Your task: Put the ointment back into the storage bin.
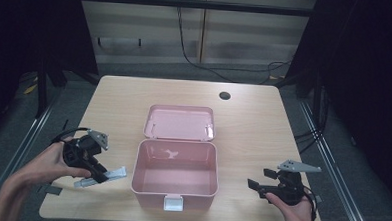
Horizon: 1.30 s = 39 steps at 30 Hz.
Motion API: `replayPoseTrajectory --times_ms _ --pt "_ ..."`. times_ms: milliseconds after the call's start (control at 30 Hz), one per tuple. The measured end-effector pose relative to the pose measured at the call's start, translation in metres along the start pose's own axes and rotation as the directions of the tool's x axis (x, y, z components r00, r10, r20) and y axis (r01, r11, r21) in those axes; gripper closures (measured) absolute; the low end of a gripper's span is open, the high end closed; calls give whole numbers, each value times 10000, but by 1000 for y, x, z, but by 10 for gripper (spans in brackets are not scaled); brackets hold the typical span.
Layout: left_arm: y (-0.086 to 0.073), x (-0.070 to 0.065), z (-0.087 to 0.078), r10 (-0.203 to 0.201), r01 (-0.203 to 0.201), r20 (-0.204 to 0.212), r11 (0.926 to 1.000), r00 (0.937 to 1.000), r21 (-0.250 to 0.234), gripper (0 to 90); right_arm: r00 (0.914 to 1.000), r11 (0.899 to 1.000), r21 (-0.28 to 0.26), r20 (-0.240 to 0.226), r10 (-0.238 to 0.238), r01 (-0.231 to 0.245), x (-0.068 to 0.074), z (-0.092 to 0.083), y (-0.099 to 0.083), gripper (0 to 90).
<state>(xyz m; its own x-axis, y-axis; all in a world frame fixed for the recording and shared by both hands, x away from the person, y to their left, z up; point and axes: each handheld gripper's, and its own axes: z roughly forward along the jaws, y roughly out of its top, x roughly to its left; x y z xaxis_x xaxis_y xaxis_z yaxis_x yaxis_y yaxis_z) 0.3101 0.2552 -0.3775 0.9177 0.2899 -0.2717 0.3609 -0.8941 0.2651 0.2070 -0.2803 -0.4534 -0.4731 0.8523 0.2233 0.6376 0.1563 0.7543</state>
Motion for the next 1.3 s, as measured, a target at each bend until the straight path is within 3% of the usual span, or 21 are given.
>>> replayPoseTrajectory --times_ms 467,600,867,1000,1200,1300 --pt "8 -10 -24 350 -347 29 9972 9994 -658 707 10000 10000 -5 6 -14 14 0 0 0 212" --pt "13 -11 -31 398 -395 9 9935 9992 -1070 708 10000 10000 22 -4 -10 10 1 0 0 211" --pt "23 -16 -40 532 -522 55 9921 9986 -1143 708 10000 10000 23 -12 -8 8 1 0 0 210" --pt "30 -17 -41 437 -438 -32 9926 9990 -1133 708 10000 10000 11 -18 -11 11 0 0 0 210" --pt "39 -17 -46 178 -183 -49 9852 9998 -1703 708 10000 10000 26 -22 -17 17 0 0 0 206" --pt "43 -18 -48 270 -270 -27 9837 9996 -1778 708 10000 10000 31 -24 15 -15 0 0 0 205"
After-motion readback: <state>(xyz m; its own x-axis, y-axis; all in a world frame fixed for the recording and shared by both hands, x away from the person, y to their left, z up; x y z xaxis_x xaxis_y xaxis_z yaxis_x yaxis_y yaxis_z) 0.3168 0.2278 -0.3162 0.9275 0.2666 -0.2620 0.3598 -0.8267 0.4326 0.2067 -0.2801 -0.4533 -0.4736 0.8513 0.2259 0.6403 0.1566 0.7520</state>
